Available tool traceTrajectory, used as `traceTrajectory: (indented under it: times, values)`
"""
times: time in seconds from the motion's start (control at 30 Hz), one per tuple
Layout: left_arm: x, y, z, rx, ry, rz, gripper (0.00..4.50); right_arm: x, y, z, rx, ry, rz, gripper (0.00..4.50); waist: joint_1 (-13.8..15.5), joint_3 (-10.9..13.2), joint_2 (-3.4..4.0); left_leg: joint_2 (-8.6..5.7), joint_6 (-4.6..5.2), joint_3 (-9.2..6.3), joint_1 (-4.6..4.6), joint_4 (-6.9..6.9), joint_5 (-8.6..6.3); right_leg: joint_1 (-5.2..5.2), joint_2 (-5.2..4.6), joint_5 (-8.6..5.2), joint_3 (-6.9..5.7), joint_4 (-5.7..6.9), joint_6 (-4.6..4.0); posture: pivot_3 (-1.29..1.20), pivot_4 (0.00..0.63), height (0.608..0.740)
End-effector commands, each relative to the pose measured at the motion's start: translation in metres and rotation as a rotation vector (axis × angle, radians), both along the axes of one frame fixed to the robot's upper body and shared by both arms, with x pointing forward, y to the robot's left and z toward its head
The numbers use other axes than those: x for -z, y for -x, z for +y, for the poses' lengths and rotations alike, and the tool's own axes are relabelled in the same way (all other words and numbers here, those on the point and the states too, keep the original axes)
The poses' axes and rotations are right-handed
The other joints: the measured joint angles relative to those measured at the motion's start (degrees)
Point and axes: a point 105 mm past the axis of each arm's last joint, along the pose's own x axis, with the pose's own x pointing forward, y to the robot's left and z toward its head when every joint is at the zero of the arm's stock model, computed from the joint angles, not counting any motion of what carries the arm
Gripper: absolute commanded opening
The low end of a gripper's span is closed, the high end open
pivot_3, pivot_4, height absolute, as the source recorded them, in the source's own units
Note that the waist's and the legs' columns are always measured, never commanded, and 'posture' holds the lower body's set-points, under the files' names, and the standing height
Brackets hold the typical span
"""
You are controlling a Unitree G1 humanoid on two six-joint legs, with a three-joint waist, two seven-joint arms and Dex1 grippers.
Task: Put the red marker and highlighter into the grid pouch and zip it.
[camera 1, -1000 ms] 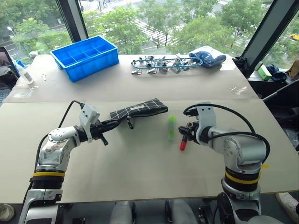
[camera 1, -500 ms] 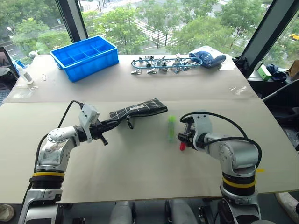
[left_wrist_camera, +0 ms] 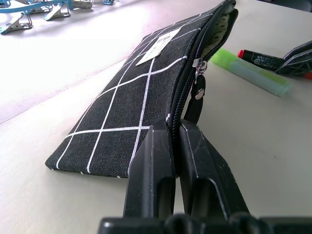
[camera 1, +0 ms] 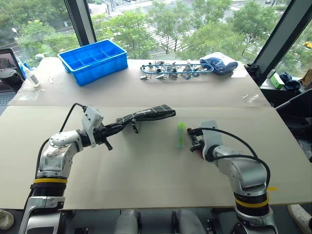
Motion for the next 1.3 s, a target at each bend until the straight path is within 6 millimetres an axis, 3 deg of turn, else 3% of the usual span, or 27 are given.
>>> traceTrajectory:
  times: [0.03,0.1,0.3,0.37,0.43,0.57,0.7,1.07,1.3]
  values:
    - [-0.016,-0.003,0.001,-0.001,0.004,-0.062,0.00,0.016,-0.002,-0.032,0.109,0.091,0.051,0.51,0.09,0.00,0.00,0.00,0.00,0.00,0.00,0.00,0.00,0.00,0.00,0.00,0.00,0.00,0.00,0.00,0.150,0.740]
    - [-0.017,-0.003,0.001,0.000,0.005,-0.062,0.00,0.006,-0.009,-0.035,0.119,0.077,0.005,0.51,0.12,0.00,-0.01,-0.02,0.00,-0.01,-0.01,0.00,0.00,0.00,-0.01,0.01,0.01,-0.01,0.01,0.00,0.150,0.740]
    - [-0.016,-0.004,0.000,0.005,0.007,-0.055,0.00,-0.086,-0.039,-0.013,-0.090,0.049,-0.376,0.51,-0.15,0.21,0.28,-0.05,0.02,0.03,-0.21,0.00,0.00,-0.25,0.00,0.03,0.09,-0.01,0.04,0.00,0.150,0.740]
    - [-0.016,-0.005,0.000,0.008,0.007,-0.054,0.00,-0.118,-0.034,0.006,-0.256,0.111,-0.526,0.51,-0.49,0.26,0.31,-0.05,0.03,0.03,-0.25,-0.05,-0.01,-0.33,0.04,0.04,0.16,0.00,0.06,0.00,0.150,0.740]
    - [-0.017,-0.005,0.000,0.010,0.008,-0.054,0.00,-0.131,-0.021,0.025,-0.455,0.226,-0.623,0.51,-0.59,0.26,0.31,-0.03,0.05,0.02,-0.29,-0.11,-0.02,-0.37,0.09,0.04,0.15,-0.09,0.05,0.00,0.150,0.740]
    - [-0.017,-0.005,-0.003,0.018,0.010,-0.053,0.00,-0.123,-0.003,0.044,-0.724,0.498,-0.693,0.51,-0.67,0.25,0.30,-0.02,0.16,0.08,-0.27,-0.11,-0.09,-0.29,0.08,0.00,0.19,-0.25,0.11,0.00,0.150,0.740]
    - [-0.016,-0.004,-0.003,0.024,0.010,-0.051,0.00,-0.113,0.000,0.050,-0.840,0.656,-0.714,0.51,-0.58,0.27,0.27,-0.09,0.20,0.18,-0.28,-0.04,-0.11,-0.29,-0.03,0.00,0.25,-0.23,0.19,0.00,0.150,0.740]
    - [-0.017,-0.002,-0.004,0.038,0.002,-0.048,0.00,-0.105,-0.021,0.067,-0.889,0.899,-0.800,0.51,-0.54,0.27,0.27,-0.07,0.17,0.31,-0.26,-0.03,-0.10,-0.31,0.00,0.00,0.25,-0.18,0.18,0.00,0.150,0.740]
    - [-0.017,0.002,-0.011,0.073,-0.012,-0.035,0.00,-0.101,-0.033,0.068,-0.914,1.001,-0.807,0.51,-0.39,0.27,0.27,-0.08,0.16,0.48,-0.27,-0.01,-0.09,-0.29,-0.01,0.00,0.22,-0.19,0.18,0.00,0.150,0.740]
